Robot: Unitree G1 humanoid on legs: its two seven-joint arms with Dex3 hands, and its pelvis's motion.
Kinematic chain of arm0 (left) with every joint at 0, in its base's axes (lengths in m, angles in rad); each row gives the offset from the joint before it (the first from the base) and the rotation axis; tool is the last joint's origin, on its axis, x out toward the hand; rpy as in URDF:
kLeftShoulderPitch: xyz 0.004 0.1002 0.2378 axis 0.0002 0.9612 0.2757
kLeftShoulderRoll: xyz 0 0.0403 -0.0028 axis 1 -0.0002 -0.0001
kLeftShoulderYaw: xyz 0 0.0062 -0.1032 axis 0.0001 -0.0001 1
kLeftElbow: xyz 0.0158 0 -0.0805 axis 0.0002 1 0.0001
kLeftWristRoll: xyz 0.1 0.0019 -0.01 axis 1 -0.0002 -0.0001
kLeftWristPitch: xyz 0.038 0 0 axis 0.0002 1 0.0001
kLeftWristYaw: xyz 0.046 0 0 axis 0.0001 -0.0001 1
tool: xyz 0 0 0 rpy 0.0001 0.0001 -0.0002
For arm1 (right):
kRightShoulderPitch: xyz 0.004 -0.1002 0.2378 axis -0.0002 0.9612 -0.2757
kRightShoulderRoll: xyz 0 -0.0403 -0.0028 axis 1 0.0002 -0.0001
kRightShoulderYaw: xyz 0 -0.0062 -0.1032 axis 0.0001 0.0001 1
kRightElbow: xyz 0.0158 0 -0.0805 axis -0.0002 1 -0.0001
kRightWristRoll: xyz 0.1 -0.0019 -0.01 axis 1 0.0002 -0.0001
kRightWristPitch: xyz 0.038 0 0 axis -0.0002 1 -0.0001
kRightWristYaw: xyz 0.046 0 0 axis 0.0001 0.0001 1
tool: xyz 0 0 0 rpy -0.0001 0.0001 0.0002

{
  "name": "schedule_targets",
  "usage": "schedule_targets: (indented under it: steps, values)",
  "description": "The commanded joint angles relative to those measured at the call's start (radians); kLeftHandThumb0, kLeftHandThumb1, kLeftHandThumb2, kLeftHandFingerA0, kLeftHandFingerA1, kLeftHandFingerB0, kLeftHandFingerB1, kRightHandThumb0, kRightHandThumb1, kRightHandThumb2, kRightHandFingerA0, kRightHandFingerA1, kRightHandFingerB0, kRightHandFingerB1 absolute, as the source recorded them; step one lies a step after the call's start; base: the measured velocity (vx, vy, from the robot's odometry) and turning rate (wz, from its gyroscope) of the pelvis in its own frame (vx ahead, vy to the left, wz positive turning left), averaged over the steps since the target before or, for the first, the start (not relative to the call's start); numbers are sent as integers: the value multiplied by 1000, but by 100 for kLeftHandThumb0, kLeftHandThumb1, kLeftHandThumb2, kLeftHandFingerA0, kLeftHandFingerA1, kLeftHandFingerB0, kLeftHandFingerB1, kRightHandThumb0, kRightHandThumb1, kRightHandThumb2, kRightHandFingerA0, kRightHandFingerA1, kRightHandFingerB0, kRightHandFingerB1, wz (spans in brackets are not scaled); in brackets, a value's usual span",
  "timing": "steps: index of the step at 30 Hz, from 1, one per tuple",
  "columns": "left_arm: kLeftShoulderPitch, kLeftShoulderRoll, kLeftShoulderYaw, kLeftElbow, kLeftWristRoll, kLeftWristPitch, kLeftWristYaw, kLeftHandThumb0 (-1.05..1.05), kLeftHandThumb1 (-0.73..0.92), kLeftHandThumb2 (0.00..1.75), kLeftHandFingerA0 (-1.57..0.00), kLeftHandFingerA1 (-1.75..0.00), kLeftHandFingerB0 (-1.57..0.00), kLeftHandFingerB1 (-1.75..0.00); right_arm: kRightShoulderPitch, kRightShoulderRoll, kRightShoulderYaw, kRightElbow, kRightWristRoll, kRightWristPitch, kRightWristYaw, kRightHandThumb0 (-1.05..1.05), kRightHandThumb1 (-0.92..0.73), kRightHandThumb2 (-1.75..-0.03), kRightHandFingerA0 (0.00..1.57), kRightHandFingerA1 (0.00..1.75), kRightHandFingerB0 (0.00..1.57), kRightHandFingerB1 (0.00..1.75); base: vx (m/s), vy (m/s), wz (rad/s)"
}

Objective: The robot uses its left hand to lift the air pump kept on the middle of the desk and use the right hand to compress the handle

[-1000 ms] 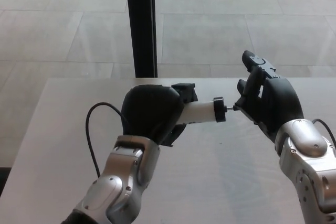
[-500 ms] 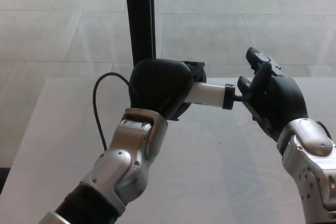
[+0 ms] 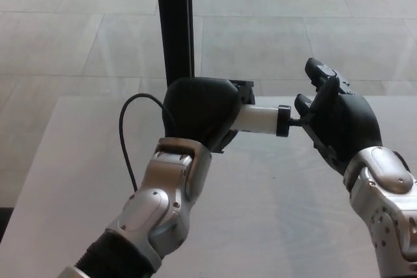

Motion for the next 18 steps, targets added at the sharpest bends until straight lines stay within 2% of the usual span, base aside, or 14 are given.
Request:
schedule_targets:
  steps: [1,3,4,5,6,7,8,9,10,12,13,16,17,18]
  values:
    - [130,12,40,-51,-62,1,6,-13,56,102,-93,-175,-75,-162,9,-75,-53,-3,25,-17,37,-88,-92,-100,0,0,0,10,0,0,0]
    - [181,24,38,-63,-65,5,-20,-17,56,102,-93,-175,-76,-152,7,-102,-84,4,27,-15,30,-98,-90,-116,0,1,0,10,0,0,0]
    - [211,22,37,-76,-67,18,-32,-19,59,102,-92,-175,-76,-147,5,-113,-103,7,35,-6,26,-92,-85,-108,0,1,0,12,0,0,0]
    - [249,20,35,-83,-81,12,-36,-10,60,105,-96,-173,-79,-142,8,-128,-128,12,43,-8,28,-84,-90,-131,0,20,0,21,0,0,0]
    - [278,21,34,-77,-96,-11,-27,-10,60,105,-96,-173,-79,-142,10,-143,-147,19,47,-16,31,-84,-90,-131,0,20,0,21,0,0,0]
    - [286,23,30,-73,-92,-22,-16,-23,58,104,-91,-175,-78,-150,9,-145,-156,22,51,-12,28,-91,-84,-105,0,5,0,14,0,0,0]
    - [300,28,21,-64,-89,-37,-7,-22,64,96,-85,-175,-73,-154,5,-150,-175,27,60,-2,24,-93,-88,-112,0,4,0,12,0,0,0]
    - [307,32,11,-58,-90,-39,-21,-20,64,91,-100,-175,-69,-146,2,-156,-192,32,71,3,27,-86,-90,-129,0,17,0,19,0,0,0]
    - [311,34,1,-44,-88,-55,-11,-20,61,97,-86,-175,-71,-158,0,-159,-205,37,78,1,28,-86,-90,-128,0,18,0,20,0,0,0]
    - [313,38,-12,-38,-90,-52,-34,-22,70,80,-83,-169,-71,-128,-7,-163,-216,47,77,-1,22,-84,-89,-127,0,21,0,24,0,0,0]
    - [311,39,-20,-43,-88,-30,-69,-22,70,80,-83,-169,-71,-128,-12,-165,-220,52,76,0,19,-84,-89,-127,0,21,0,24,0,0,0]
    - [308,48,-67,-50,-54,12,-129,-26,74,72,-83,-145,-75,-77,-10,-172,-217,56,73,-8,23,-81,-86,-126,0,24,0,26,0,0,0]
    - [304,49,-82,-41,-49,24,-147,-23,75,70,-82,-134,-71,-71,-7,-175,-213,51,74,0,24,-82,-88,-126,0,22,1,25,0,0,0]
    - [301,47,-93,-29,-47,30,-161,-23,75,70,-82,-134,-71,-71,-3,-178,-210,44,76,10,27,-82,-88,-126,0,22,1,25,0,0,0]
